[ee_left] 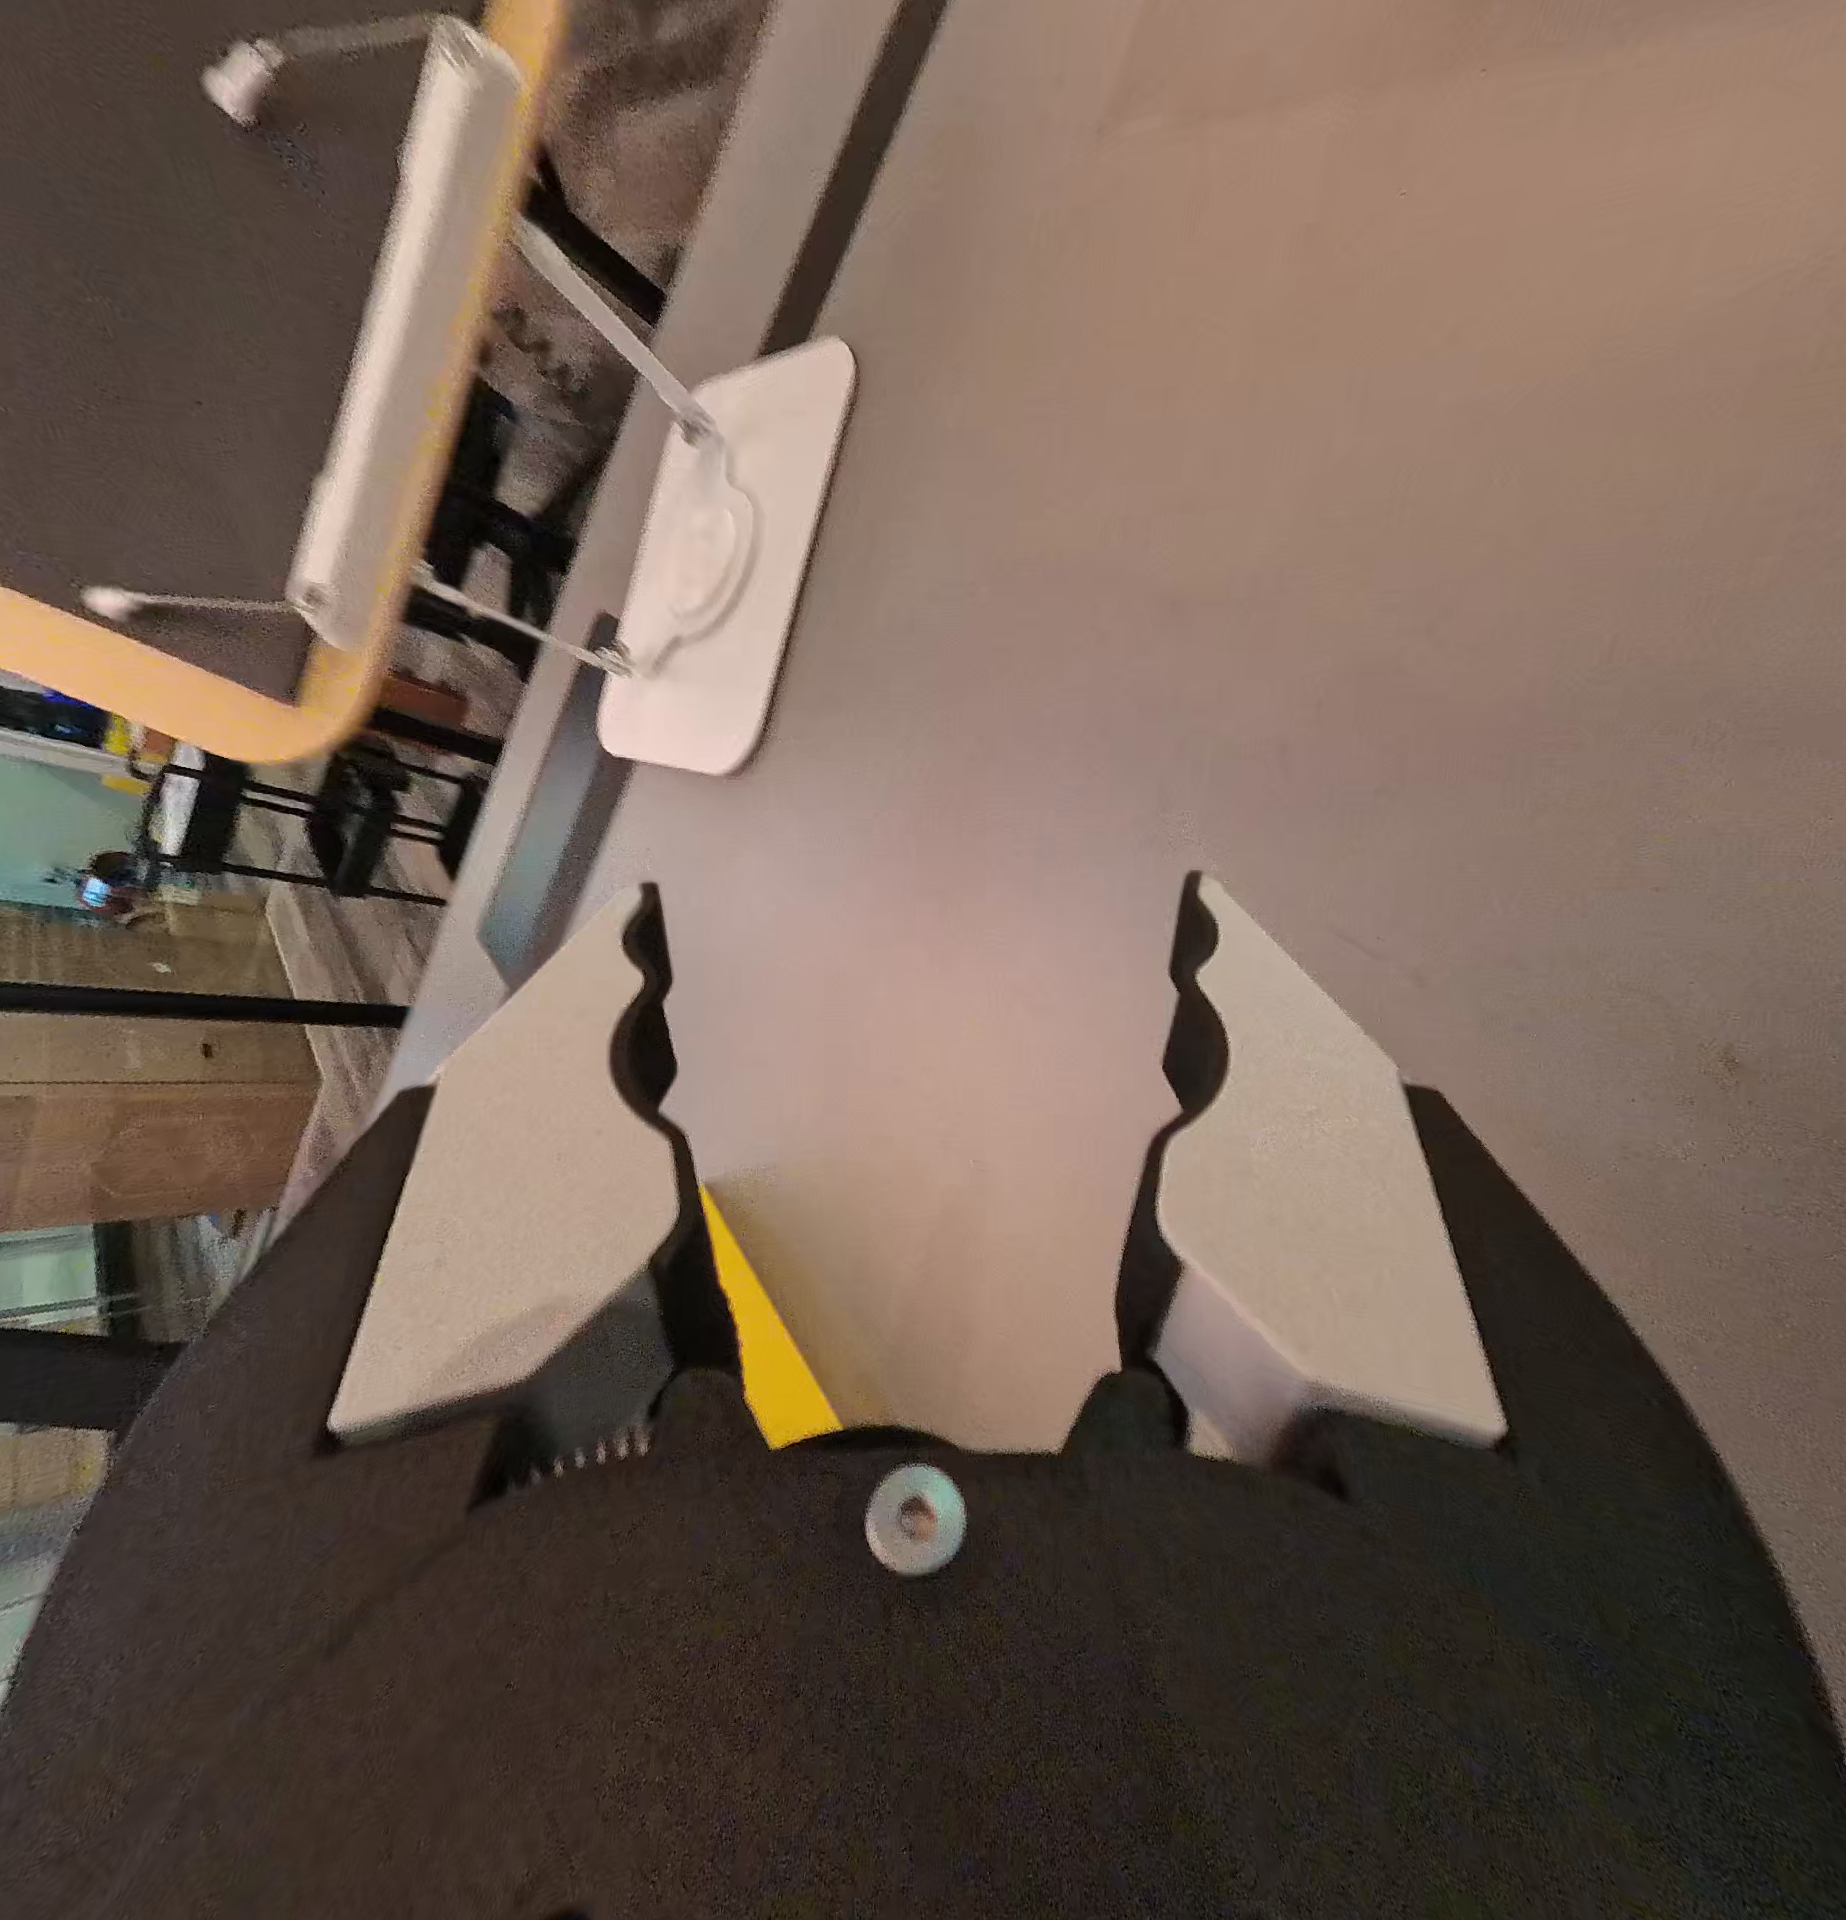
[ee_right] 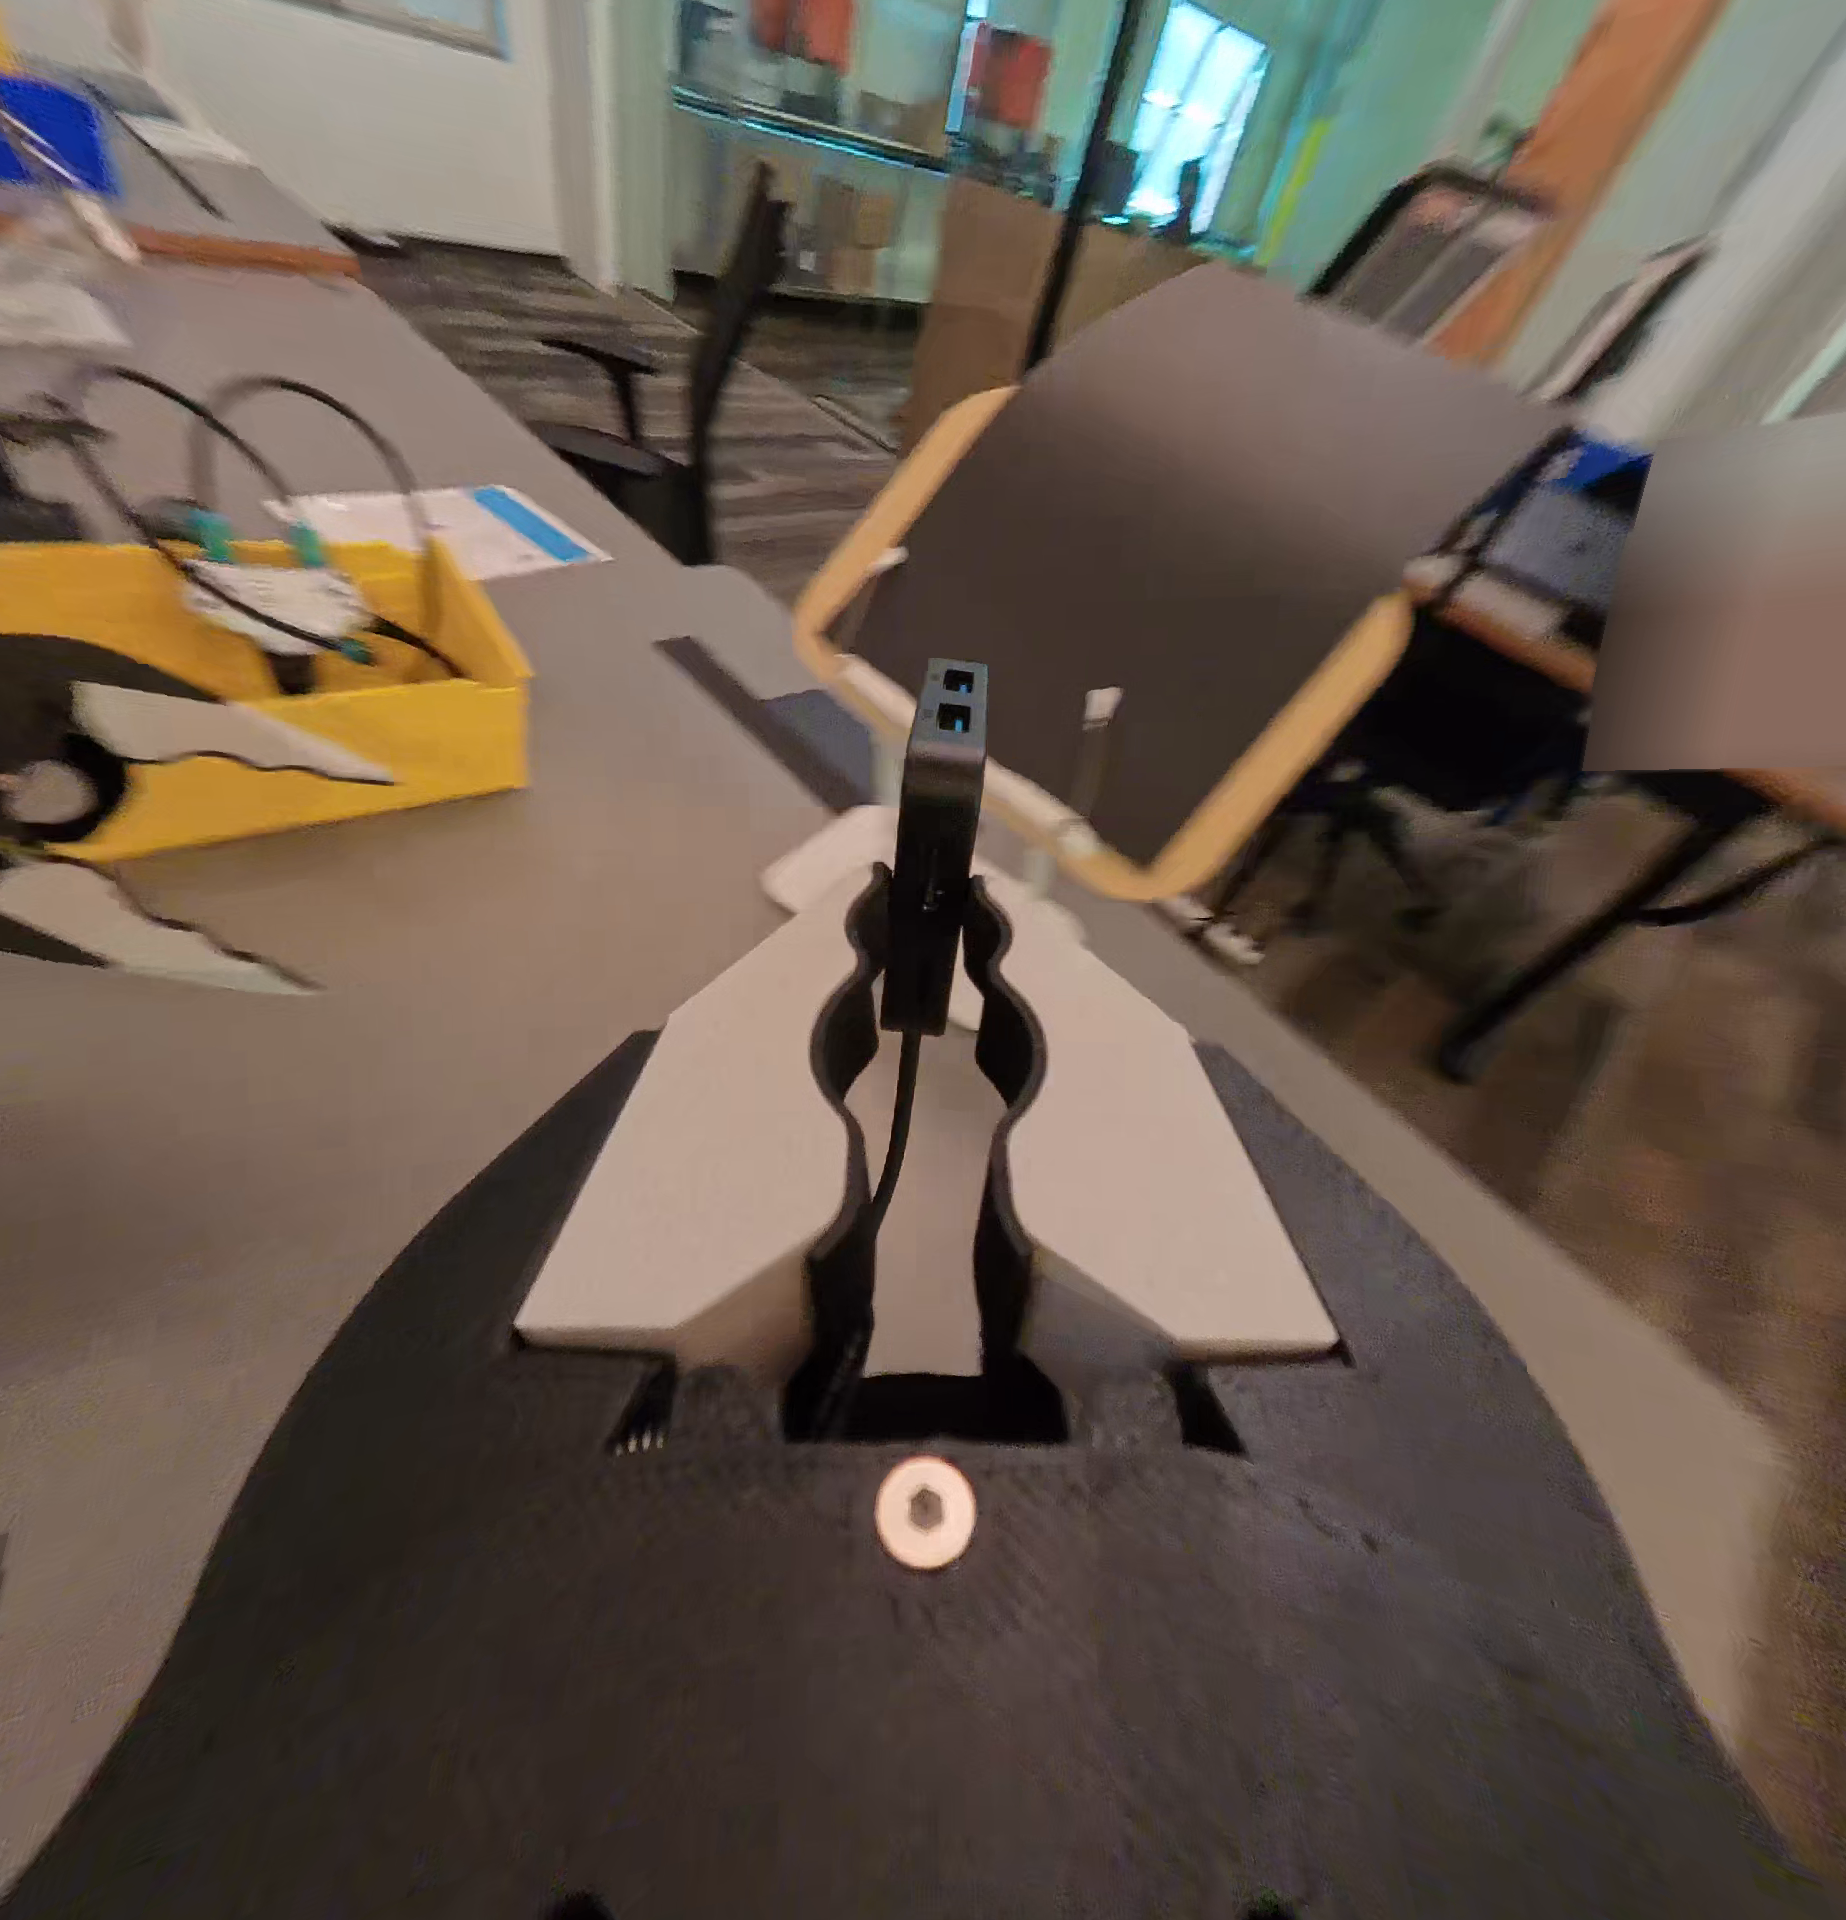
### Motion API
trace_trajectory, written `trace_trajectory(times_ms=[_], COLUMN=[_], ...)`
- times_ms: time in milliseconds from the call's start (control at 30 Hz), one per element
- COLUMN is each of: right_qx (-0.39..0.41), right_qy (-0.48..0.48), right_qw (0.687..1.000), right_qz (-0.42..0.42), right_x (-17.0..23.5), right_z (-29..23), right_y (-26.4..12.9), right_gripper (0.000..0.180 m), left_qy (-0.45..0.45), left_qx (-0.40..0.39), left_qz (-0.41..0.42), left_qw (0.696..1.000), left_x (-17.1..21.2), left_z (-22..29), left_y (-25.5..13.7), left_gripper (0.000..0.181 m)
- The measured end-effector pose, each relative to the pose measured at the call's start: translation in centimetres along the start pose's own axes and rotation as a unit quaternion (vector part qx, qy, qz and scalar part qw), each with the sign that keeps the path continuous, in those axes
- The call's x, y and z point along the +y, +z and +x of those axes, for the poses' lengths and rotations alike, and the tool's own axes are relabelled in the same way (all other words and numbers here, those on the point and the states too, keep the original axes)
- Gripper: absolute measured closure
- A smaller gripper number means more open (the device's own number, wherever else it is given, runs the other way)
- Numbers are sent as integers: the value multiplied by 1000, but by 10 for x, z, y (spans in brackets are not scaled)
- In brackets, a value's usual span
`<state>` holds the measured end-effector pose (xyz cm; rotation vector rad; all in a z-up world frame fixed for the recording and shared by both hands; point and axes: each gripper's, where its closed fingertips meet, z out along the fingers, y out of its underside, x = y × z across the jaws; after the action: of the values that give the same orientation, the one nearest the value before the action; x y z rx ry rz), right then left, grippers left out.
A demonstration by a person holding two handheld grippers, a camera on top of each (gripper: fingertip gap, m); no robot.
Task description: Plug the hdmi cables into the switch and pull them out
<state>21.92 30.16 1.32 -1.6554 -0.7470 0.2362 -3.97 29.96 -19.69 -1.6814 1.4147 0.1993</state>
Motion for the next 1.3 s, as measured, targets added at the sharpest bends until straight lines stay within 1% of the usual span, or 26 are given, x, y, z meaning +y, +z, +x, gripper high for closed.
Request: trace_trajectory(times_ms=[33, 67, 133, 167, 200, 267, 367, 433, 500, 567, 667, 767, 833, 967, 1033, 1067, 1133, 1167, 1200, 1233, 1300], right_qx=[22, 36, 60, 42, 15, -22, -106, -148, -168, -189, -231, -275, -300, -345, -352, -349, -329, -313, -295, -277, -233], right_qy=[-33, -68, -162, -215, -245, -255, -270, -283, -298, -304, -290, -271, -266, -260, -254, -258, -252, -248, -252, -255, -267], right_qw=[999, 996, 977, 962, 948, 925, 885, 846, 807, 776, 751, 718, 704, 684, 658, 651, 645, 645, 652, 664, 701], right_qz=[-15, -47, -124, -161, -200, -281, -365, -426, -482, -519, -546, -579, -586, -588, -615, -623, -642, -652, -651, -645, -619], right_x=[-5, -4, 8, 18, 34, 69, 123, 161, 195, 224, 258, 291, 304, 316, 329, 337, 350, 353, 352, 347, 326], right_z=[18, 34, 62, 67, 69, 78, 73, 70, 71, 68, 58, 51, 44, 26, 25, 27, 32, 37, 43, 49, 62], right_y=[-12, -22, -35, -37, -39, -40, -40, -42, -42, -41, -39, -43, -42, -33, -35, -33, -29, -28, -25, -22, -12], right_gripper=[169, 169, 169, 169, 169, 169, 169, 169, 169, 169, 169, 170, 170, 169, 170, 169, 145, 134, 132, 129, 123], left_qy=[-2, -4, -7, -8, -10, -15, -15, -15, -11, -8, -7, -5, -6, -6, -6, -6, -4, -4, -4, -6, -9], left_qx=[12, 23, 35, 42, 51, 61, 72, 79, 85, 91, 97, 101, 105, 111, 114, 116, 117, 117, 117, 118, 119], left_qz=[-7, -13, -27, -32, -36, -41, -46, -48, -54, -57, -59, -60, -61, -63, -63, -62, -62, -61, -60, -60, -61], left_qw=[1000, 1000, 999, 999, 998, 997, 996, 996, 995, 994, 993, 993, 993, 992, 991, 991, 991, 991, 991, 991, 991], left_x=[7, 14, 25, 30, 33, 37, 40, 40, 42, 44, 45, 45, 45, 46, 45, 44, 43, 43, 43, 44, 46], left_z=[7, 14, 25, 30, 35, 42, 51, 57, 61, 65, 68, 70, 72, 76, 78, 79, 81, 81, 81, 80, 79], left_y=[3, 6, 10, 11, 13, 16, 19, 21, 23, 25, 26, 27, 28, 31, 33, 33, 34, 33, 33, 33, 33], left_gripper=[86, 86, 88, 89, 90, 90, 91, 91, 91, 91, 92, 92, 92, 93, 93, 93, 93, 93, 93, 93, 93])
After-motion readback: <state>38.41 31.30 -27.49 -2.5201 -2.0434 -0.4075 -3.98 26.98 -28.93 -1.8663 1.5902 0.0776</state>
